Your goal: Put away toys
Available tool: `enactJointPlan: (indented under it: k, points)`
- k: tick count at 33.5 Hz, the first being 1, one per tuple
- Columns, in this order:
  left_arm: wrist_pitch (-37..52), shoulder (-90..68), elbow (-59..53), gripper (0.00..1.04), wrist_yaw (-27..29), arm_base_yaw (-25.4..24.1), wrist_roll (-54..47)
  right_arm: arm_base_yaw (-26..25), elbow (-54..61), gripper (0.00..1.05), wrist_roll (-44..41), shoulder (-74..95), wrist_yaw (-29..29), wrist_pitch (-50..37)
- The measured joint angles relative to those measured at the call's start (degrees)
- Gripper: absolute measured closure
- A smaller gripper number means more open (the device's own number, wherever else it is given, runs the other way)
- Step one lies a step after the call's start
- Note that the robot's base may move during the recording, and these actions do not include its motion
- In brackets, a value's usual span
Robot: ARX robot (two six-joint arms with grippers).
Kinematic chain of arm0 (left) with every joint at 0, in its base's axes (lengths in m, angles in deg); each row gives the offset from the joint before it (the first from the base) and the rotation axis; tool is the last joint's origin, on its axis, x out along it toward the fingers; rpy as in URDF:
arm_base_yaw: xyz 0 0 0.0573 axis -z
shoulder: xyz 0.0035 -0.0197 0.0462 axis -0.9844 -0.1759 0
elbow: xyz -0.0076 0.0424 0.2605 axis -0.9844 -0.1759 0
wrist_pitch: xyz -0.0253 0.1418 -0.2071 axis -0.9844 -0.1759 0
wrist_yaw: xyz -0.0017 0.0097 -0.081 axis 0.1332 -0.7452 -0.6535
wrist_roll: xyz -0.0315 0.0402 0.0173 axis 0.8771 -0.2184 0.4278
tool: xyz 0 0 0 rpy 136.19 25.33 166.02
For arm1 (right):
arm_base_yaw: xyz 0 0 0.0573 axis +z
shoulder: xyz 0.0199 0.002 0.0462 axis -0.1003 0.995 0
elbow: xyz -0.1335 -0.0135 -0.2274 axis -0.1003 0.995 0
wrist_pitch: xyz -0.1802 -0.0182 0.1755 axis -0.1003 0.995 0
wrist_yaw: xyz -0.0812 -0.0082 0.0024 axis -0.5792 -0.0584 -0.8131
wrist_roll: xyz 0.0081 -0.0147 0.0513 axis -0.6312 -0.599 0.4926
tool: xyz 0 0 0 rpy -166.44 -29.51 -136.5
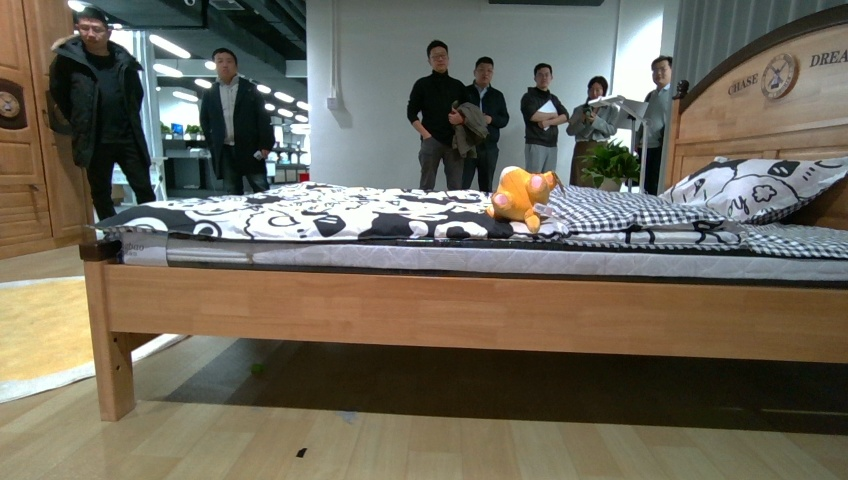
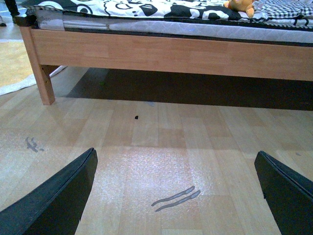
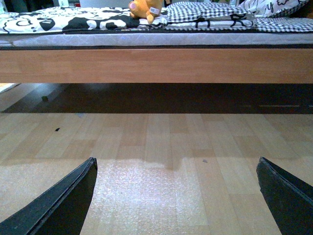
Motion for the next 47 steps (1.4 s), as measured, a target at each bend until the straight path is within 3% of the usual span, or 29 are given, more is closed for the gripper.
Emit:
enactJointPlan:
  k: [47]
  points:
    - [0.0,0.1,0.0,0.06,0.0,0.0,0.0,0.0,0.0,0.06,0.0,0.0,0.0,0.0]
